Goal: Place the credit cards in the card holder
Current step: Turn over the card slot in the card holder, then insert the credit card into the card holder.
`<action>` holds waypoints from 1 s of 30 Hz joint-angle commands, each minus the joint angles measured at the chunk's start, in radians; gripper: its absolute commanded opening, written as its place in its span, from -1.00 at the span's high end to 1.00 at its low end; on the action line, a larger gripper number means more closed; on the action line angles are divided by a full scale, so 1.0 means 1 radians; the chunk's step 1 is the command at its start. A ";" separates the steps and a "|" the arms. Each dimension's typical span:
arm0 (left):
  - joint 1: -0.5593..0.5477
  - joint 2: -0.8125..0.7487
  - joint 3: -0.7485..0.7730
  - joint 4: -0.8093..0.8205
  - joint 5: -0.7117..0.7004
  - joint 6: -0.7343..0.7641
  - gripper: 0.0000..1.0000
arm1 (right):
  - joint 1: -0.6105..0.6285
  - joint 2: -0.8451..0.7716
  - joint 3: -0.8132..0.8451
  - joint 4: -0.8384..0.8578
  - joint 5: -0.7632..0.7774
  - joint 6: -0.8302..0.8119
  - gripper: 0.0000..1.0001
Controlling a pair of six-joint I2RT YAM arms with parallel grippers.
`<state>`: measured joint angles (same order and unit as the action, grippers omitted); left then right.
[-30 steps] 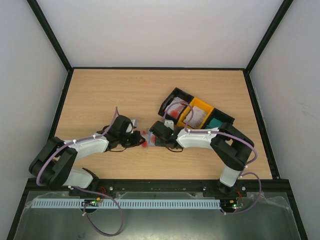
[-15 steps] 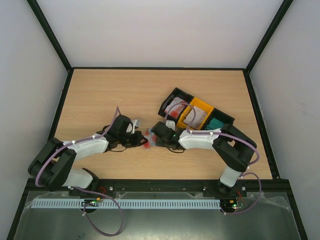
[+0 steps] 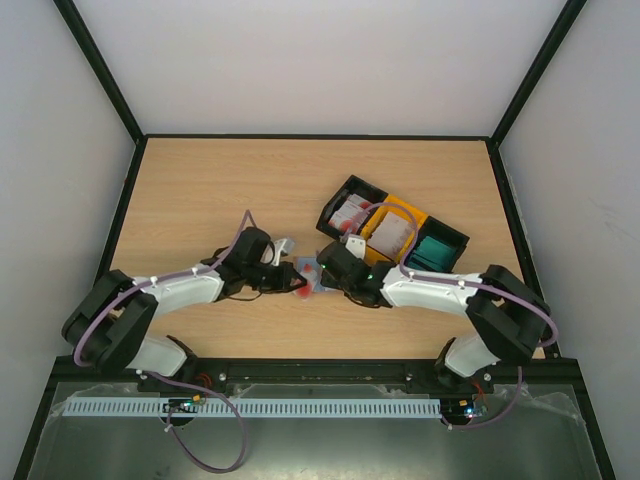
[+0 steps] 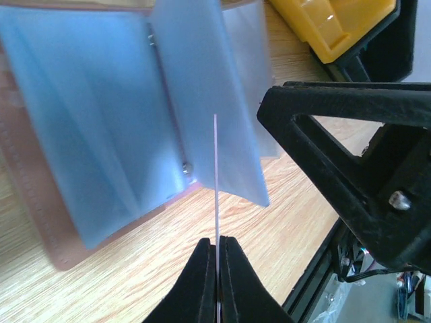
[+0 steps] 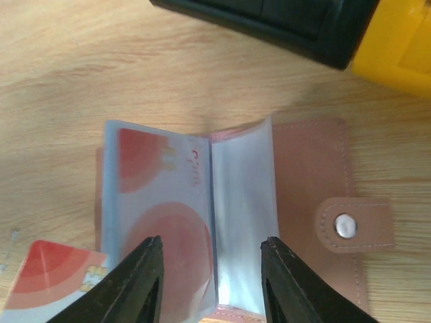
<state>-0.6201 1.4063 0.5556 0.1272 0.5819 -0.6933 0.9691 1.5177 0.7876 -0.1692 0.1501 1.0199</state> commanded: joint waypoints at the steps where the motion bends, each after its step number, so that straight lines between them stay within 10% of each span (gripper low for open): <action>1: -0.024 0.031 0.056 0.020 0.017 0.025 0.95 | -0.002 -0.081 -0.039 0.056 0.057 -0.003 0.16; 18: -0.058 0.057 0.093 -0.041 -0.116 0.018 0.95 | -0.006 -0.104 0.023 -0.086 0.158 -0.029 0.04; 30: -0.050 -0.238 0.098 -0.019 -0.259 -0.063 0.95 | -0.179 -0.329 -0.223 0.624 -0.592 -0.016 -0.30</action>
<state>-0.6735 1.2373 0.6258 0.0921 0.3599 -0.7296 0.7921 1.2297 0.5900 0.1455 -0.1761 0.9840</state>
